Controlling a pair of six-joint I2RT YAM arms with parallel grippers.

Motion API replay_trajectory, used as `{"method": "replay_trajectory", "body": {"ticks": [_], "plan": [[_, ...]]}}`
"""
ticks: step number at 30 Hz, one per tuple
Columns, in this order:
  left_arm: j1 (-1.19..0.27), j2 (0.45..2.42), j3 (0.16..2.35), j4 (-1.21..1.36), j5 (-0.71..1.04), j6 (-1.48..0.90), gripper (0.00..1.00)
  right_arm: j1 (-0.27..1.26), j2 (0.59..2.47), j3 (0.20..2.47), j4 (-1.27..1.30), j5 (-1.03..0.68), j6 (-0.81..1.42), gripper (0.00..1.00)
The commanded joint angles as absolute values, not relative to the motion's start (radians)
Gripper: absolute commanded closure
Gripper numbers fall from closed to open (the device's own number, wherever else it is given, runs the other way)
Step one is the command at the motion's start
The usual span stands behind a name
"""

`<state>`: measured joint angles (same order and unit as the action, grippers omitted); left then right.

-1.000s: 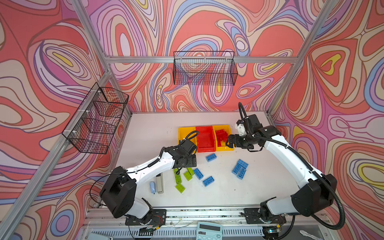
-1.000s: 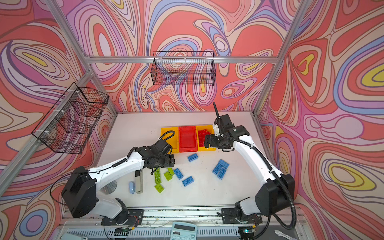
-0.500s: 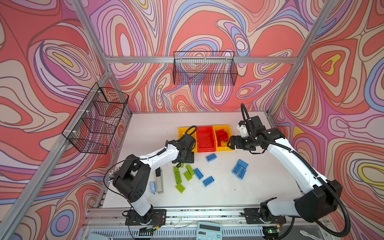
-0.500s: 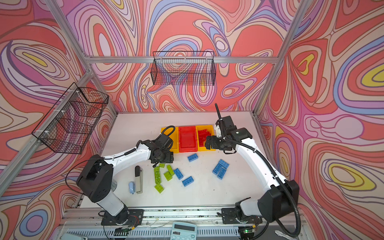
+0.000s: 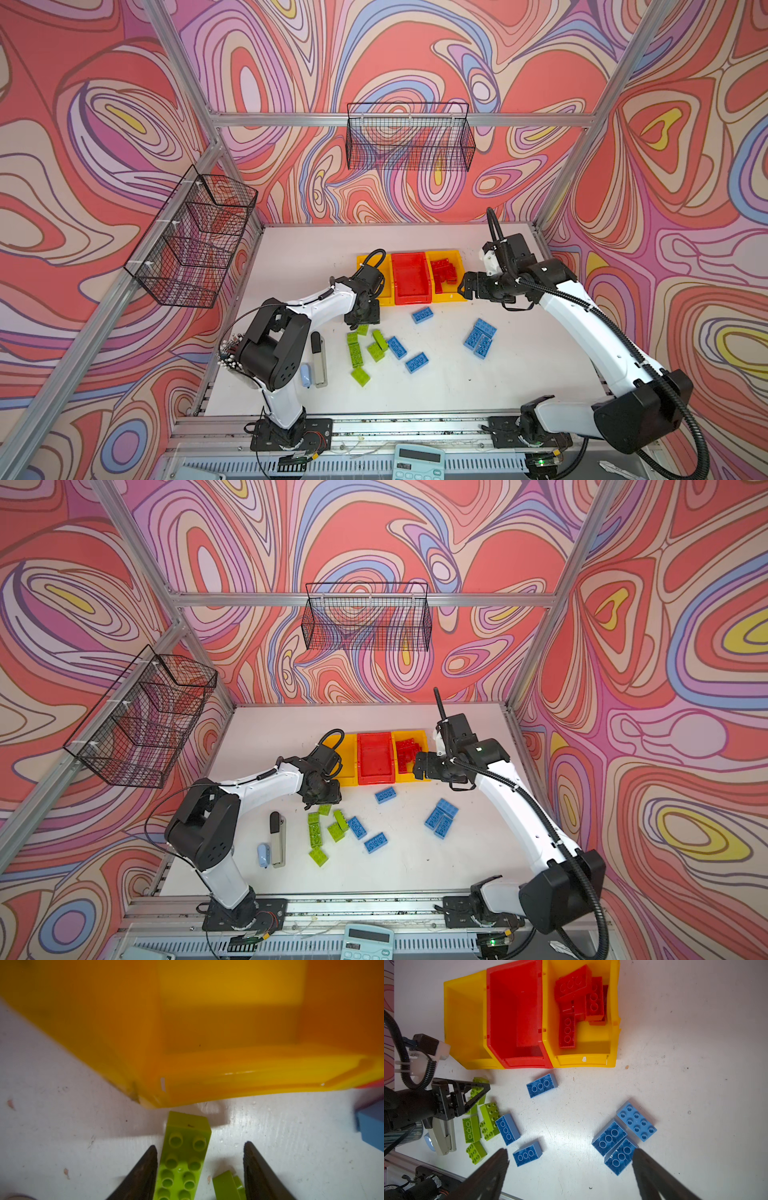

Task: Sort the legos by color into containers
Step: 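Grasp the lime-green brick with the left gripper and lift it toward the yellow bin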

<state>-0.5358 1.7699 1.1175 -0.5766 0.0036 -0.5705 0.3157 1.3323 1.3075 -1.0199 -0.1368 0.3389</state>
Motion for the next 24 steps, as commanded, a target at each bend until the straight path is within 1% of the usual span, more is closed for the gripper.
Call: {"method": "replay_trajectory", "body": {"ticks": [1, 4, 9, 12, 14, 24], "plan": [[-0.531, 1.799, 1.110, -0.578, 0.027, -0.561, 0.50, 0.321, 1.319, 1.298, -1.038, -0.120, 0.357, 0.02], [-0.531, 1.800, 1.096, -0.571, 0.032, -0.566, 0.52, 0.320, 1.323, 1.303, -1.037, -0.119, 0.359, 0.02], [-0.531, 1.790, 1.085, -0.574, 0.029, -0.583, 0.69, 0.320, 1.337, 1.305, -1.031, -0.119, 0.358, 0.02], [-0.531, 1.789, 1.099, -0.606, 0.025, -0.588, 0.83, 0.320, 1.340, 1.302, -1.020, -0.118, 0.363, 0.02], [-0.531, 1.786, 1.110, -0.629, 0.026, -0.588, 0.89, 0.321, 1.341, 1.296, -1.009, -0.118, 0.370, 0.02], [-0.532, 1.703, 1.216, -0.762, 0.001, -0.588, 0.90, 0.320, 1.326, 1.279, -0.981, -0.116, 0.386, 0.02]]}}
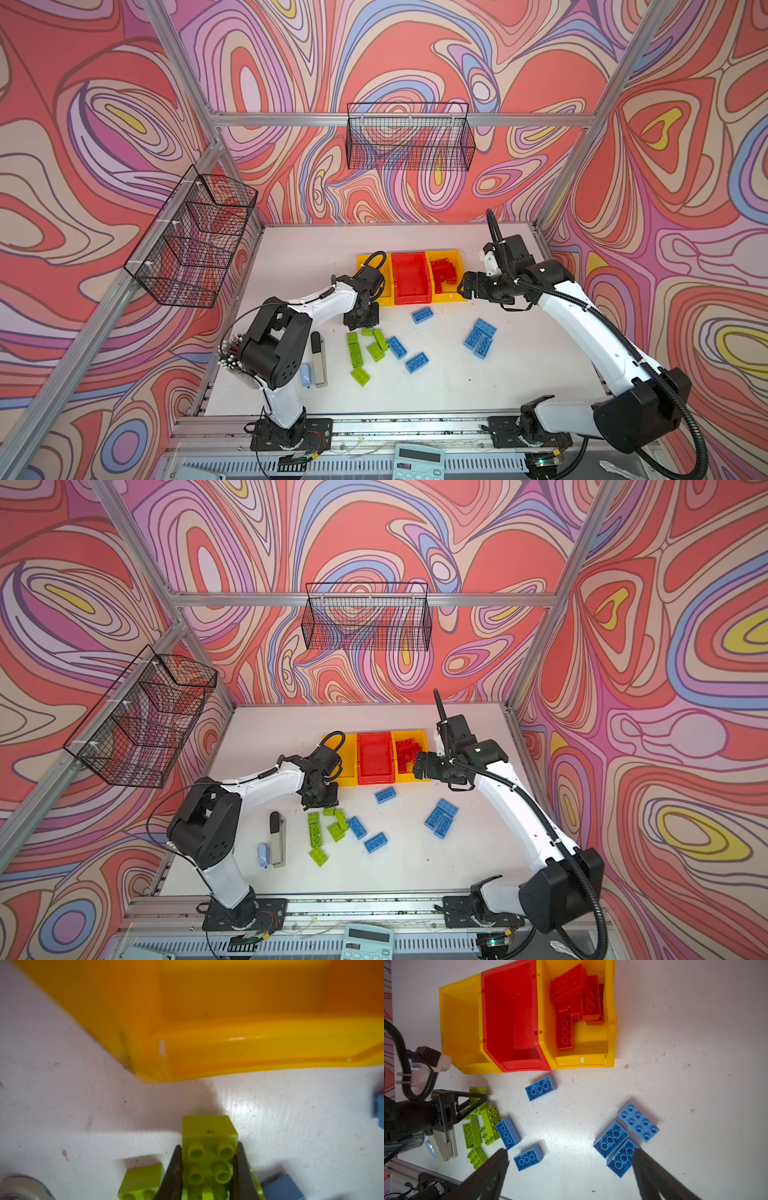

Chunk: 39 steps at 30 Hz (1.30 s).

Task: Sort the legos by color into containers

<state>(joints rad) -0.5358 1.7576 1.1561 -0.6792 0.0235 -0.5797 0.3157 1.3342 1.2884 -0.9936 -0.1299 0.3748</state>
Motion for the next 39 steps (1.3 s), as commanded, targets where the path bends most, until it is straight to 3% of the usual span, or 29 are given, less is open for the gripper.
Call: {"method": "replay_trajectory", "body": {"ticks": [1, 14, 20, 23, 26, 29, 35, 39], "plan": [[-0.531, 1.700, 1.240, -0.775, 0.000, -0.585, 0.90, 0.321, 1.325, 1.282, -0.982, -0.114, 0.386, 0.02], [-0.528, 1.899, 1.646, -0.893, -0.071, -0.491, 0.81, 0.321, 1.293, 1.301, -1.018, -0.098, 0.399, 0.02], [-0.487, 1.972, 1.706, -0.881, -0.054, -0.483, 0.77, 0.320, 1.255, 1.298, -1.043, -0.073, 0.416, 0.02], [-0.459, 1.979, 1.693, -0.859, -0.035, -0.491, 0.65, 0.320, 1.248, 1.308, -1.058, -0.065, 0.416, 0.02], [-0.443, 1.976, 1.687, -0.840, -0.006, -0.495, 0.38, 0.320, 1.250, 1.327, -1.075, -0.055, 0.414, 0.02], [-0.442, 1.944, 1.665, -0.808, 0.033, -0.504, 0.25, 0.319, 1.255, 1.350, -1.080, -0.067, 0.410, 0.02], [-0.444, 1.809, 1.558, -0.797, 0.041, -0.594, 0.17, 0.320, 1.285, 1.390, -1.074, -0.098, 0.401, 0.02], [-0.451, 1.642, 1.358, -0.822, -0.011, -0.738, 0.17, 0.321, 1.294, 1.405, -1.054, -0.128, 0.400, 0.02]]}}
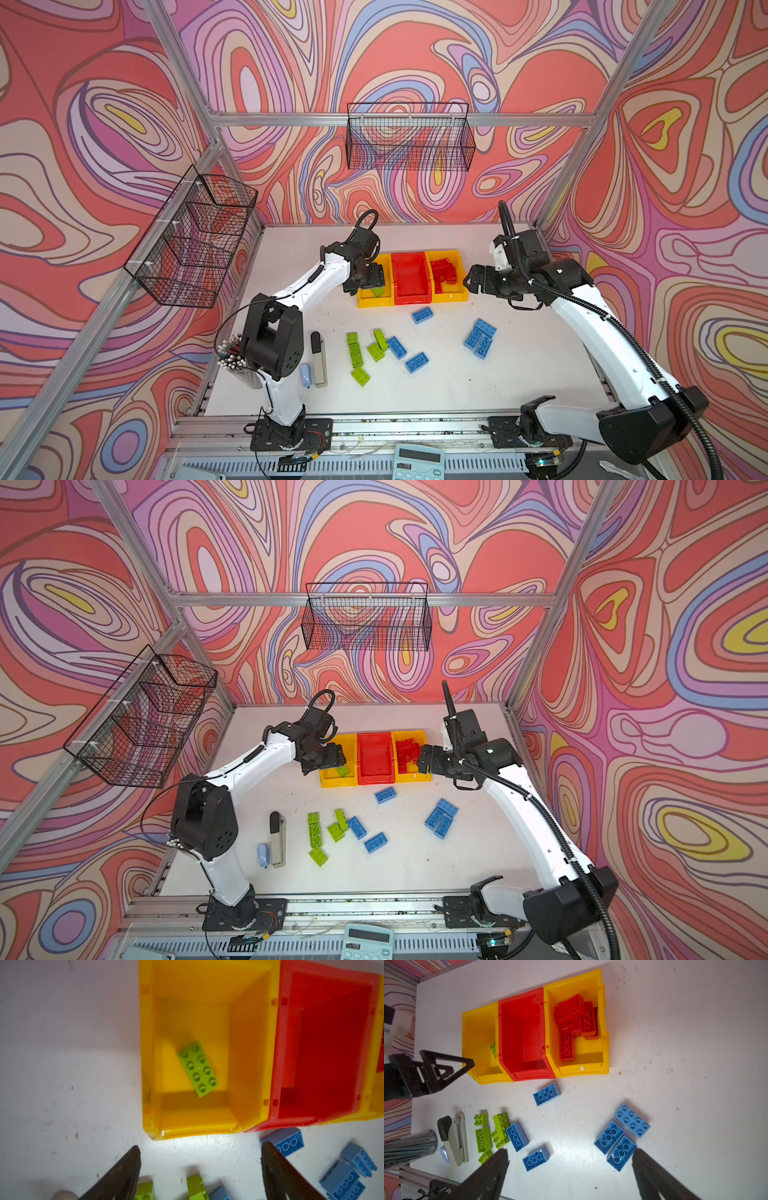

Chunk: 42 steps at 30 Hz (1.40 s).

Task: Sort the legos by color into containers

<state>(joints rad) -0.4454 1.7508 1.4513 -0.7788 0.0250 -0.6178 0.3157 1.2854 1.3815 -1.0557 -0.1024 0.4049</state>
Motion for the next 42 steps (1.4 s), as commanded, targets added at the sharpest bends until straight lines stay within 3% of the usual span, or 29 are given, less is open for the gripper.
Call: {"method": "replay_trajectory", "body": {"ticks": [1, 10, 23, 34, 42], "plan": [[-0.455, 1.589, 1.292, -0.826, -0.026, -0.778, 0.17, 0.320, 1.299, 1.404, -1.047, -0.138, 0.400, 0.02], [-0.505, 1.280, 0.863, -0.767, -0.008, -1.003, 0.17, 0.321, 1.362, 1.396, -1.020, -0.221, 0.364, 0.02], [-0.577, 1.433, 0.849, -0.681, -0.069, -1.047, 0.22, 0.322, 1.313, 1.391, -1.073, -0.209, 0.358, 0.02], [-0.558, 1.576, 0.899, -0.654, -0.095, -0.973, 0.39, 0.322, 1.219, 1.352, -1.136, -0.160, 0.385, 0.02], [-0.534, 1.615, 0.916, -0.651, -0.087, -0.934, 0.60, 0.322, 1.222, 1.366, -1.140, -0.151, 0.398, 0.02]]}}
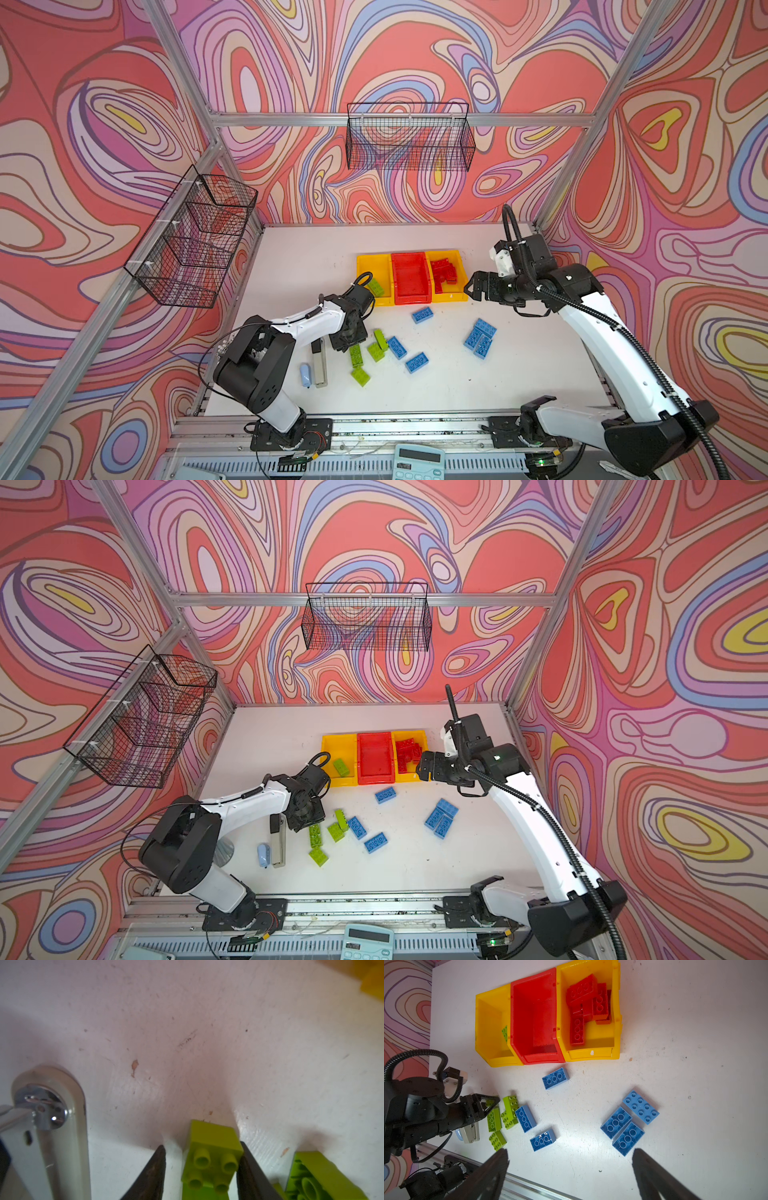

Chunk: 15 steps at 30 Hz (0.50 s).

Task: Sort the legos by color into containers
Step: 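Lower the left gripper onto a lime-green brick near the stapler and grasp, then carry the lime-green brick into the yellow bin and open the left gripper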

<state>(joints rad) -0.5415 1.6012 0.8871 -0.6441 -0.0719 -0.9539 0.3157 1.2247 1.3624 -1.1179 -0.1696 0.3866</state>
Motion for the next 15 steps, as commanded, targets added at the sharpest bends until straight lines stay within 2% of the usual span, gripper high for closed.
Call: {"method": "replay_trajectory", "body": {"ticks": [1, 8, 15], "plan": [[-0.533, 1.618, 0.922, -0.654, -0.089, -0.929, 0.62, 0.322, 1.223, 1.371, -1.139, -0.151, 0.400, 0.02], [-0.532, 1.624, 1.005, -0.739, -0.105, -0.888, 0.76, 0.322, 1.247, 1.385, -1.122, -0.155, 0.409, 0.02], [-0.532, 1.576, 1.107, -0.856, -0.116, -0.861, 0.79, 0.323, 1.261, 1.387, -1.100, -0.157, 0.416, 0.02]]}}
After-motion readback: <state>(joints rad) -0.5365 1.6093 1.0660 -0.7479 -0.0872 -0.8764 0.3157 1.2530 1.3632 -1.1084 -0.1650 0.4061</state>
